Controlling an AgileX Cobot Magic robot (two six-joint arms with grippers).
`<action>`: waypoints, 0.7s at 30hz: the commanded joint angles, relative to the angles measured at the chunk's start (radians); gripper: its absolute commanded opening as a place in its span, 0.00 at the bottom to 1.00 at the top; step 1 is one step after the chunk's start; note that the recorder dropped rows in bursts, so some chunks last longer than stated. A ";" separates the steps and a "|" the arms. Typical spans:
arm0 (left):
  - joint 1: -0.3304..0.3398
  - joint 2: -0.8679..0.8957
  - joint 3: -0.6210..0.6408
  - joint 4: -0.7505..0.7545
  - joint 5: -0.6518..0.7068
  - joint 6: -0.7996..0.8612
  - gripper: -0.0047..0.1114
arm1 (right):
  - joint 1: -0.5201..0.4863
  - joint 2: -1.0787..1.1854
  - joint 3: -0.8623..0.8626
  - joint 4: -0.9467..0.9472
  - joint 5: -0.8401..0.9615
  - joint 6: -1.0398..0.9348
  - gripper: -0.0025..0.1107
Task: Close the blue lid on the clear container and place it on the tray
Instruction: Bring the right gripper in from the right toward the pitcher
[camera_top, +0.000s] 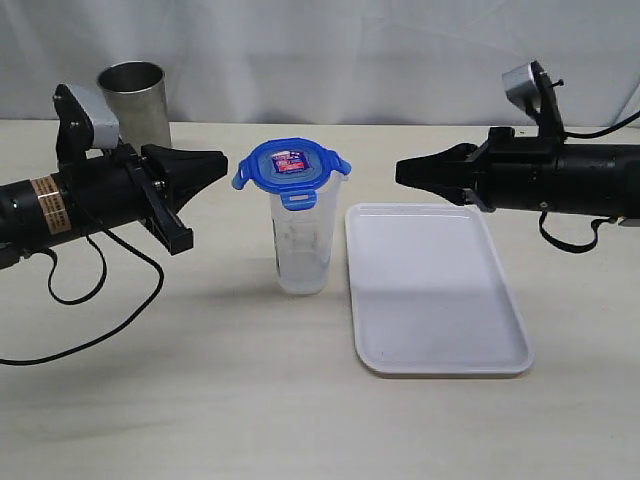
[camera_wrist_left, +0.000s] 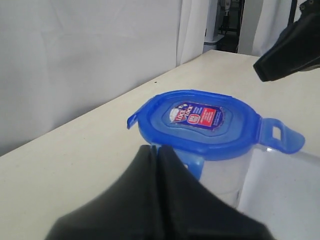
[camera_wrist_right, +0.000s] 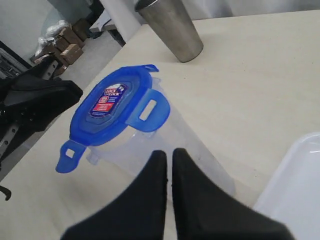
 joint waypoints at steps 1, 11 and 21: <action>-0.031 0.007 -0.006 -0.039 -0.013 0.023 0.04 | -0.005 0.048 -0.010 0.025 0.024 -0.070 0.06; -0.064 0.007 -0.047 -0.038 0.072 0.026 0.04 | -0.005 0.065 -0.014 0.025 0.020 -0.127 0.06; -0.065 0.007 -0.065 -0.037 0.082 0.024 0.04 | -0.005 0.065 -0.015 0.025 0.020 -0.167 0.06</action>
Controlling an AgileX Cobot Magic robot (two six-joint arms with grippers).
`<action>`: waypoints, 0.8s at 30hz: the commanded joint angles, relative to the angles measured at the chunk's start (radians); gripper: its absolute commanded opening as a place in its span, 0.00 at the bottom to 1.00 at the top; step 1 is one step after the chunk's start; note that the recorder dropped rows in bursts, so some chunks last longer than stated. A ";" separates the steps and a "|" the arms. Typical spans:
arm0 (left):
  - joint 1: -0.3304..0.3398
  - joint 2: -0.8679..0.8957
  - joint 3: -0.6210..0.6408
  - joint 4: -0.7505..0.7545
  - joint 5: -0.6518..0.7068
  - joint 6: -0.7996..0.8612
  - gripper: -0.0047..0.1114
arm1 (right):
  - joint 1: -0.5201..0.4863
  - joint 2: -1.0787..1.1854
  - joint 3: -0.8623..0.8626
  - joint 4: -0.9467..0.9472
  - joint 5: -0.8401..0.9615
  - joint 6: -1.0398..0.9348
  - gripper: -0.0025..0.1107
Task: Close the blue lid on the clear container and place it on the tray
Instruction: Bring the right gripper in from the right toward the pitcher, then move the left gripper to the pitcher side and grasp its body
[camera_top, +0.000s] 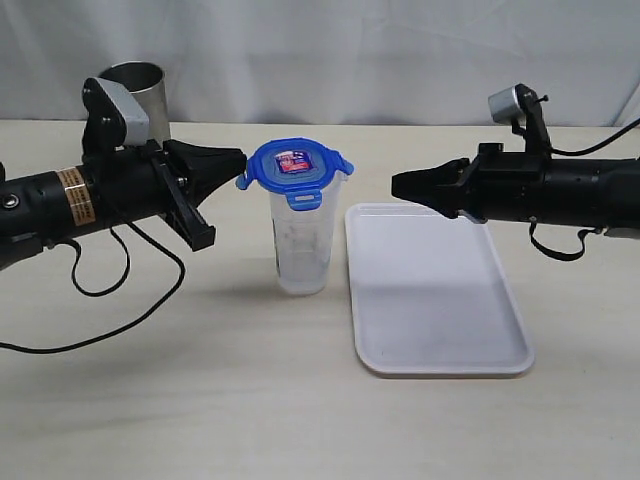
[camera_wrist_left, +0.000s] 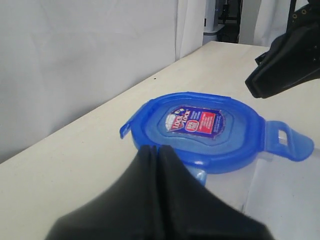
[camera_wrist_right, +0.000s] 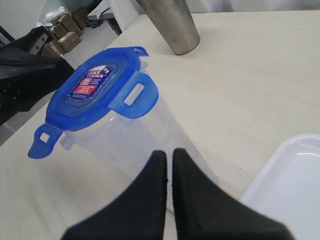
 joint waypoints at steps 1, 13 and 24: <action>-0.007 0.003 -0.016 -0.012 0.011 0.001 0.04 | -0.005 0.001 -0.007 0.005 0.012 -0.032 0.06; 0.017 0.003 -0.016 -0.004 0.089 -0.002 0.04 | -0.005 0.001 -0.015 0.005 -0.034 -0.046 0.06; 0.015 0.003 -0.018 -0.008 0.045 -0.002 0.04 | -0.005 0.001 -0.013 0.005 -0.034 -0.046 0.06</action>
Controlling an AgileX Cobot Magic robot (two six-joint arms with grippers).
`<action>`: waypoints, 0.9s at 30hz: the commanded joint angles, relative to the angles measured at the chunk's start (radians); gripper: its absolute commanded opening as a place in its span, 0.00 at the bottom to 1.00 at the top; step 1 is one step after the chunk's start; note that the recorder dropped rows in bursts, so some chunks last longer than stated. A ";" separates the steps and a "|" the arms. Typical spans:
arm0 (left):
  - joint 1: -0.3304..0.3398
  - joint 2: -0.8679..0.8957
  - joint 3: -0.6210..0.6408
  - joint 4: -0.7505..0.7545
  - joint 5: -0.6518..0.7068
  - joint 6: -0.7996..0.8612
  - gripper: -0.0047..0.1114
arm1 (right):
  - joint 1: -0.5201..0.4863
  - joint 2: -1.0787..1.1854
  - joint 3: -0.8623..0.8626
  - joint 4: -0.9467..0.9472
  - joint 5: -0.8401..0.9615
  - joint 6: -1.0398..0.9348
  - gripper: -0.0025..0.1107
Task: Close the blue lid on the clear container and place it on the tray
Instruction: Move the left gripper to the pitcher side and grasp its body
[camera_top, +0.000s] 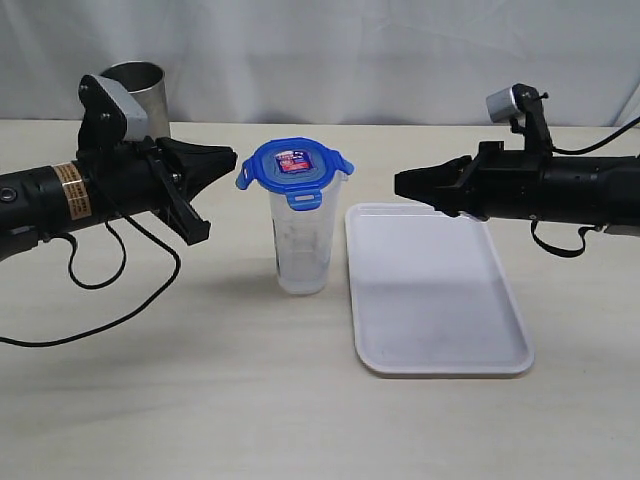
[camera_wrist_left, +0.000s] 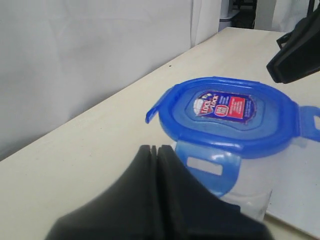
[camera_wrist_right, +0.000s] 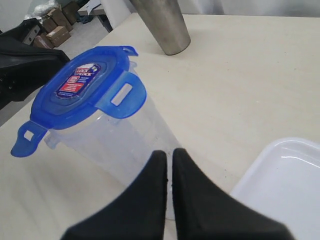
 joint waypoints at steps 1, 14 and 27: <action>-0.001 0.003 -0.005 -0.006 -0.018 -0.005 0.04 | -0.005 0.001 -0.005 0.003 -0.003 -0.008 0.06; -0.048 0.003 -0.011 -0.004 0.001 0.001 0.04 | -0.005 0.001 -0.005 0.003 -0.003 -0.008 0.06; -0.034 0.003 -0.011 -0.009 0.003 0.000 0.04 | -0.005 0.001 -0.005 0.003 -0.003 -0.018 0.06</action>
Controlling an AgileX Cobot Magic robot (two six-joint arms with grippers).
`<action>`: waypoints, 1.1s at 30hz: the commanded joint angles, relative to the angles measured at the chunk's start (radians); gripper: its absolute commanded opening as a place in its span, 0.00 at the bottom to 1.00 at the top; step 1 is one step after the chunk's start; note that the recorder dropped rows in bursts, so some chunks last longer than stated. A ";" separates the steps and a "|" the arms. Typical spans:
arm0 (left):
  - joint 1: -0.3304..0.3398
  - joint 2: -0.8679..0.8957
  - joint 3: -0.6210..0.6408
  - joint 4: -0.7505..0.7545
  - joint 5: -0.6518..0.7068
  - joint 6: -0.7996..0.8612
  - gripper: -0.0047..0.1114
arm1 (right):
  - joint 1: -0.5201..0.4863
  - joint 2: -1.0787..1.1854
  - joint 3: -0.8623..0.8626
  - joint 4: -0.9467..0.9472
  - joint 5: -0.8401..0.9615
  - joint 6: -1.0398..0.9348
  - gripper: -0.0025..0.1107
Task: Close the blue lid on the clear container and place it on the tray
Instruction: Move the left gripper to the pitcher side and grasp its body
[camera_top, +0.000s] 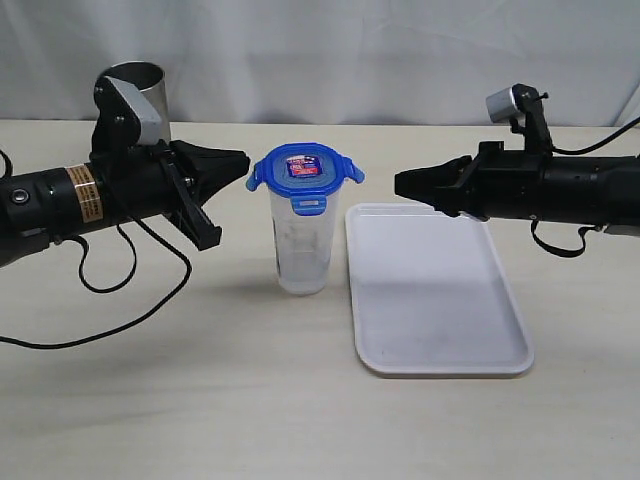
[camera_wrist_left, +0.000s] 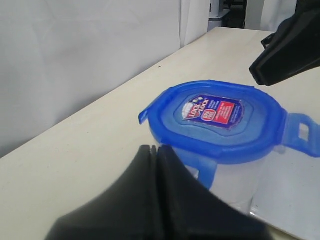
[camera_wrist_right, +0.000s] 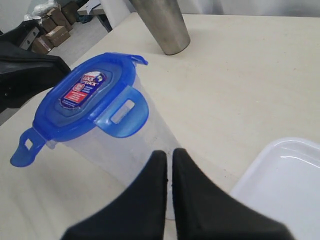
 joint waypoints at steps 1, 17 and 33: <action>0.002 0.003 -0.006 -0.010 -0.003 0.001 0.04 | -0.005 0.001 -0.005 0.003 -0.001 -0.025 0.06; 0.247 -0.015 0.064 0.167 -0.240 -0.044 0.04 | -0.044 0.001 -0.005 -0.007 0.015 -0.030 0.06; 0.157 0.338 -0.138 0.277 -0.260 0.028 0.82 | -0.044 0.001 -0.005 -0.057 0.014 -0.023 0.06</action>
